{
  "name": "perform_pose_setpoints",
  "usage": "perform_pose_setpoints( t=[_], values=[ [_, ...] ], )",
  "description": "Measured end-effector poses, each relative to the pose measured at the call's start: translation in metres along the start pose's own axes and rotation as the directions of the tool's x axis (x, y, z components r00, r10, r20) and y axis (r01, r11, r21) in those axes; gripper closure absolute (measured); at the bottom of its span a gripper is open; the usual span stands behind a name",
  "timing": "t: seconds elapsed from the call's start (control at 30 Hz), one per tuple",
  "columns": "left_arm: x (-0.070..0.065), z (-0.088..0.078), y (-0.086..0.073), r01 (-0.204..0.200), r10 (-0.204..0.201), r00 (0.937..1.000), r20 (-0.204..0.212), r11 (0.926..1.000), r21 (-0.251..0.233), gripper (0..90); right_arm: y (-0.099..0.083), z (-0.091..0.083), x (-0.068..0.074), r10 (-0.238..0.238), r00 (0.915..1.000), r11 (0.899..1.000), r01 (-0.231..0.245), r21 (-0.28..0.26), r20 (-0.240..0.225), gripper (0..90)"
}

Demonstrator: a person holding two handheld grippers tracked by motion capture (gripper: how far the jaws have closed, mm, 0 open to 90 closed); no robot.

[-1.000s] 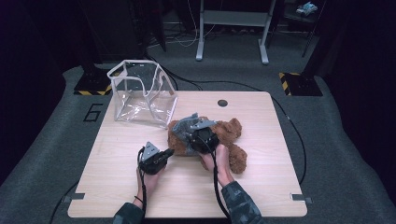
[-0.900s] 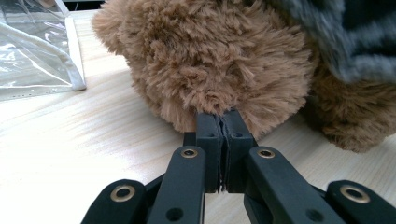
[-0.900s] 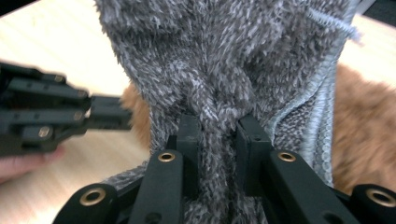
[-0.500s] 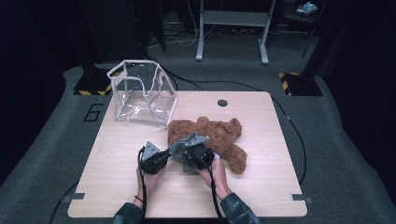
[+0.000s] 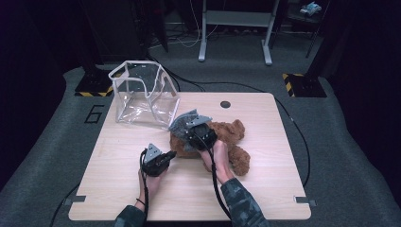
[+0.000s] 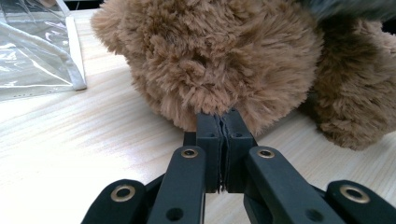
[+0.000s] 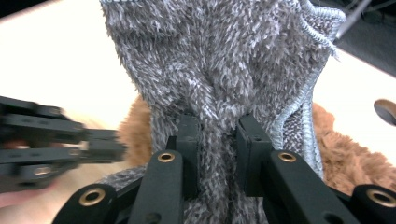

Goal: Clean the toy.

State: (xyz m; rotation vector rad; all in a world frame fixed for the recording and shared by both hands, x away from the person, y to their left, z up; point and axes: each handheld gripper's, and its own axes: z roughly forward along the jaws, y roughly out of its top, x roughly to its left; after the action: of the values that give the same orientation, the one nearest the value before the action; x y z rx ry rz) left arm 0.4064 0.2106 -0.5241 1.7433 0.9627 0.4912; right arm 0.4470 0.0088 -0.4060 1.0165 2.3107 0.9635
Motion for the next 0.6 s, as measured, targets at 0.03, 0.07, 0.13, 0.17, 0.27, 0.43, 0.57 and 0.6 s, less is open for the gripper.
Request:
perform_pose_setpoints(
  t=[0.03,0.07,0.13,0.17,0.27,0.43,0.57,0.6],
  values=[
    [0.001,0.000,0.000,-0.011,0.011,0.9999,-0.005,0.9999,-0.001,87.9,0.000,0.000,0.000,0.000,1.0000,1.000,0.000,0.000,0.000,74.5],
    [0.001,0.000,0.000,-0.008,0.008,0.9999,-0.006,1.0000,-0.001,88.0,-0.003,0.005,-0.006,-0.002,1.0000,1.000,0.002,-0.005,0.007,74.6],
    [0.000,0.000,0.000,-0.009,0.009,0.9999,-0.007,1.0000,-0.002,88.0,-0.006,0.002,-0.010,0.033,0.9993,0.999,-0.033,0.011,0.021,74.5],
    [0.000,0.000,0.000,-0.008,0.008,0.9999,-0.009,1.0000,-0.005,88.0,-0.006,0.002,-0.010,0.033,0.9993,0.999,-0.033,0.011,0.021,74.5],
    [0.001,0.000,0.000,-0.009,0.009,0.9999,-0.008,1.0000,-0.002,88.0,-0.011,-0.001,-0.022,0.044,0.9979,0.999,-0.045,0.016,0.048,74.6],
    [0.000,0.000,0.000,-0.009,0.009,0.9999,-0.008,1.0000,-0.001,88.1,-0.019,-0.012,-0.041,0.090,0.9920,0.996,-0.092,0.021,0.088,74.7],
    [0.000,0.000,0.000,-0.011,0.011,0.9999,-0.008,0.9999,-0.002,88.2,-0.027,-0.021,-0.059,0.131,0.9826,0.991,-0.135,0.021,0.132,74.7],
    [0.000,0.000,0.000,-0.014,0.014,0.9999,-0.008,0.9999,0.000,88.2,-0.029,-0.022,-0.062,0.136,0.9816,0.990,-0.140,0.022,0.134,74.7]
  ],
)
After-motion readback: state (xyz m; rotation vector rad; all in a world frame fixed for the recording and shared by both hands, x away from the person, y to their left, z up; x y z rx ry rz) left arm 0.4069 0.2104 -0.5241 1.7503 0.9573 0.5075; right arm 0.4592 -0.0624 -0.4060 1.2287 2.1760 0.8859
